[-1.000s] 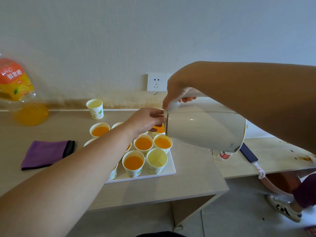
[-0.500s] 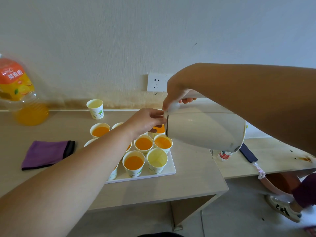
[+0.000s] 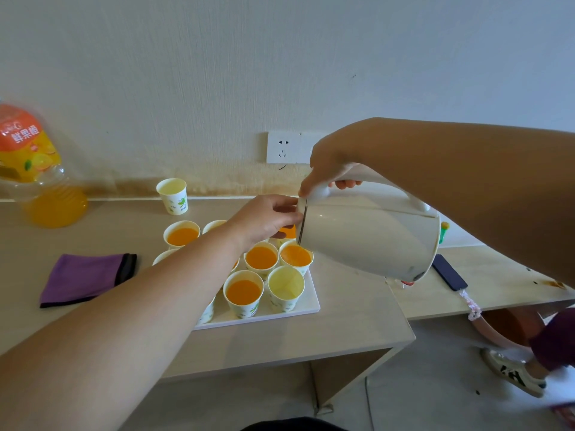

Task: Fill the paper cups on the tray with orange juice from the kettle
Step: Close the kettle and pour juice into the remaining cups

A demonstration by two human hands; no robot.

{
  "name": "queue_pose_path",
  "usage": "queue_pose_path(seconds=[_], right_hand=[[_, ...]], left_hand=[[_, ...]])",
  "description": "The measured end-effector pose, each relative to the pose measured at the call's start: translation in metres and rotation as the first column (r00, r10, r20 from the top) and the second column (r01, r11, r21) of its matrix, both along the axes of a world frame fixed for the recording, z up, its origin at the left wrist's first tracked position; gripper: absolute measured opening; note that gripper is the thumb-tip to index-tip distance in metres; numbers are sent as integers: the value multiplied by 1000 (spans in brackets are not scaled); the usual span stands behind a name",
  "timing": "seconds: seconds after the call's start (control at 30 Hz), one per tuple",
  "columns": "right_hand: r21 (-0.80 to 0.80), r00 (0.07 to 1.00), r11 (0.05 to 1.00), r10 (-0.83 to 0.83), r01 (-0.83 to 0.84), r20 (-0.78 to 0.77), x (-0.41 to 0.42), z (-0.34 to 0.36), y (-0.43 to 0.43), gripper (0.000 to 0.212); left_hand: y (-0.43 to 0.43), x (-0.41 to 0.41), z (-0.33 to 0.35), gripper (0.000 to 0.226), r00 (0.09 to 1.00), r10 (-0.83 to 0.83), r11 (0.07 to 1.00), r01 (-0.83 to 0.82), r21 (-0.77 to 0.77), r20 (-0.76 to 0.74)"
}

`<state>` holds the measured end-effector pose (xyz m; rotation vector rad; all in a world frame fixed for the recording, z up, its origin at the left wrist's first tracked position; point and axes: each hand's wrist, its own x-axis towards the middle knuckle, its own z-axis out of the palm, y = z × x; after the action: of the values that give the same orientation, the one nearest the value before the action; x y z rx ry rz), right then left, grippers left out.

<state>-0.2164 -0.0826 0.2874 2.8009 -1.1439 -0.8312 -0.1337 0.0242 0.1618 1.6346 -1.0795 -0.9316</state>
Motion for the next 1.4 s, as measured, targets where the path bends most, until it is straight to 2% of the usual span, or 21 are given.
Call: queue_pose_path(seconds=[0.27, 0.53, 0.77, 0.93, 1.4], right_hand=[[-5, 999, 1000, 6, -6, 33, -17, -3, -1, 55], [21, 996, 1000, 16, -18, 91, -31, 10, 5, 55], [60, 993, 998, -5, -2, 115, -27, 14, 14, 52], [90, 997, 996, -10, 3, 77, -23, 10, 24, 50], [121, 1000, 993, 3, -2, -2, -2, -5, 45, 48]], left_hand=[[4, -11, 2, 26, 1000, -14, 1000, 14, -5, -19], [10, -8, 9, 46, 1000, -22, 1000, 22, 13, 15], [23, -5, 20, 39, 998, -55, 998, 55, 15, 5], [34, -5, 19, 28, 995, -95, 994, 96, 42, -25], [54, 2, 6, 24, 992, -110, 986, 116, 118, -58]])
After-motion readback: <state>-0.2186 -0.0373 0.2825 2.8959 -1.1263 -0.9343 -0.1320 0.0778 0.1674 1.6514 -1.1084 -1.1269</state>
